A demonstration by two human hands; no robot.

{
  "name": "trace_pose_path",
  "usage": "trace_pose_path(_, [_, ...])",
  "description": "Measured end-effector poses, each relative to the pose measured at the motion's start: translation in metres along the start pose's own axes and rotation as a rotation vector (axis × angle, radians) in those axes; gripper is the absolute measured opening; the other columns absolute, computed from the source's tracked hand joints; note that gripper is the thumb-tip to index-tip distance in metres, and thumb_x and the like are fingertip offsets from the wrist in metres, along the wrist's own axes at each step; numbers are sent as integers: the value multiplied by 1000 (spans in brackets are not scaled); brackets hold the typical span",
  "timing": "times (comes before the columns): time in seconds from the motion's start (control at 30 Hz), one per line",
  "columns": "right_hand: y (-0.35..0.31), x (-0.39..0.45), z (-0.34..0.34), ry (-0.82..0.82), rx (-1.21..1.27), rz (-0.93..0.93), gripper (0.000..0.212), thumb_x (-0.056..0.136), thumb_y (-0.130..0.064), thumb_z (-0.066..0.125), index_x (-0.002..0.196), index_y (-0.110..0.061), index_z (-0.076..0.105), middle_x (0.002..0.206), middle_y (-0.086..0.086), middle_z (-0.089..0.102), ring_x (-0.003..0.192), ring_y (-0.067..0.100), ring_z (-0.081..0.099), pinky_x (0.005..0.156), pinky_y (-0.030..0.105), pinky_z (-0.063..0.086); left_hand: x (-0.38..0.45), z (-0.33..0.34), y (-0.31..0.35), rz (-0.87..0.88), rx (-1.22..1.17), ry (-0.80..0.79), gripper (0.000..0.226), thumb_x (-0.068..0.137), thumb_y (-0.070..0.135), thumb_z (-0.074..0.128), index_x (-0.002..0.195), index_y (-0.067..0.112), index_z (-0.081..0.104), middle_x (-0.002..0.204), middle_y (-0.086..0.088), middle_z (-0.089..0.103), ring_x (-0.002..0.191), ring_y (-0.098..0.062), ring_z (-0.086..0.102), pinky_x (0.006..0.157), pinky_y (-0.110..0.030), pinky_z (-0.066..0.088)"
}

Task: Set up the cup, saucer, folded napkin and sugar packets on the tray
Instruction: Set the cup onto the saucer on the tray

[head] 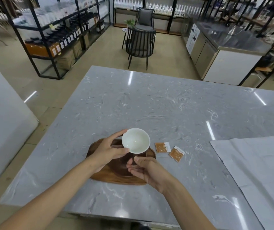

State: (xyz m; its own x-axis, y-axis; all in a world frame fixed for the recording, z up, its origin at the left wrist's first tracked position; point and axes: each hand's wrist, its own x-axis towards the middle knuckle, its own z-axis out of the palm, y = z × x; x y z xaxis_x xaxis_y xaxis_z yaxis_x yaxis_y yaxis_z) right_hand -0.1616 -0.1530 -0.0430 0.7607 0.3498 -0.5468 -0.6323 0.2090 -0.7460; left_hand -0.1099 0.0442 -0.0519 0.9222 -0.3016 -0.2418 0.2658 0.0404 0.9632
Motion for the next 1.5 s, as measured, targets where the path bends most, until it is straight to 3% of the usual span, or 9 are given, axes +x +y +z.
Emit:
trace_pose_path(0.2, [16, 1, 7, -10, 50, 32, 27, 103, -14, 57, 104, 3, 78, 109, 22, 75, 106, 24, 75, 87, 25, 60, -16, -5, -13, -24, -8, 37, 71, 81, 5, 81, 134, 47, 59, 136, 11, 62, 117, -18, 68, 96, -37, 59])
trace_pose_path(0.33, [21, 2, 10, -10, 50, 47, 27, 103, -14, 57, 100, 1, 79, 110, 24, 75, 107, 25, 74, 86, 25, 60, -21, -7, -20, -29, -34, 42, 72, 81, 4, 80, 134, 46, 59, 131, 9, 66, 114, -15, 70, 93, -32, 60])
trace_pose_path(0.83, [25, 1, 11, -2, -20, 82, 28, 105, -16, 55, 107, 1, 77, 113, 26, 75, 108, 28, 74, 88, 27, 61, -29, -9, -28, -28, 78, 88, 75, 82, 9, 80, 141, 46, 52, 144, 9, 55, 124, -17, 60, 105, -42, 54])
trace_pose_path(1.07, [28, -1, 10, -28, -99, 90, 32, 104, -25, 57, 120, -2, 73, 115, 24, 75, 112, 28, 73, 92, 28, 60, -30, -14, -34, 20, 181, 76, 76, 84, 10, 79, 141, 49, 50, 139, 29, 54, 113, 2, 66, 86, -6, 51])
trace_pose_path(1.17, [30, -3, 11, -22, -163, 85, 36, 102, -34, 59, 124, -9, 71, 111, 18, 78, 107, 24, 75, 89, 26, 61, -30, -14, -35, 34, 227, 77, 75, 85, 11, 79, 143, 47, 47, 139, 30, 53, 118, -3, 65, 101, -18, 51])
trace_pose_path(1.27, [28, -6, 5, 86, -335, -8, 38, 100, -46, 59, 114, -14, 74, 97, 10, 82, 88, 19, 78, 80, 26, 62, -34, -15, -36, 86, 369, 150, 73, 85, 23, 80, 146, 43, 47, 141, 24, 55, 121, -6, 62, 100, -27, 51])
trace_pose_path(1.33, [26, -7, -6, 291, -428, -164, 40, 96, -52, 61, 90, -15, 78, 77, 4, 79, 68, 15, 72, 66, 25, 59, -38, -18, -38, 155, 492, 258, 69, 83, 34, 80, 144, 43, 49, 139, 22, 56, 124, -6, 55, 97, -30, 53])
trace_pose_path(1.4, [24, -6, -20, 539, -507, -340, 38, 92, -54, 63, 75, -22, 73, 69, -5, 73, 64, 8, 66, 66, 29, 53, -40, -23, -42, 193, 538, 284, 71, 82, 41, 80, 146, 41, 48, 145, 20, 51, 134, -8, 45, 103, -34, 50])
trace_pose_path(1.5, [25, 0, -28, 578, -536, -455, 21, 93, -55, 63, 110, -42, 68, 99, -26, 72, 96, -5, 67, 89, 24, 50, -40, -25, -46, 139, 495, 203, 84, 78, 51, 80, 151, 41, 41, 154, 21, 41, 142, -5, 37, 114, -33, 42])
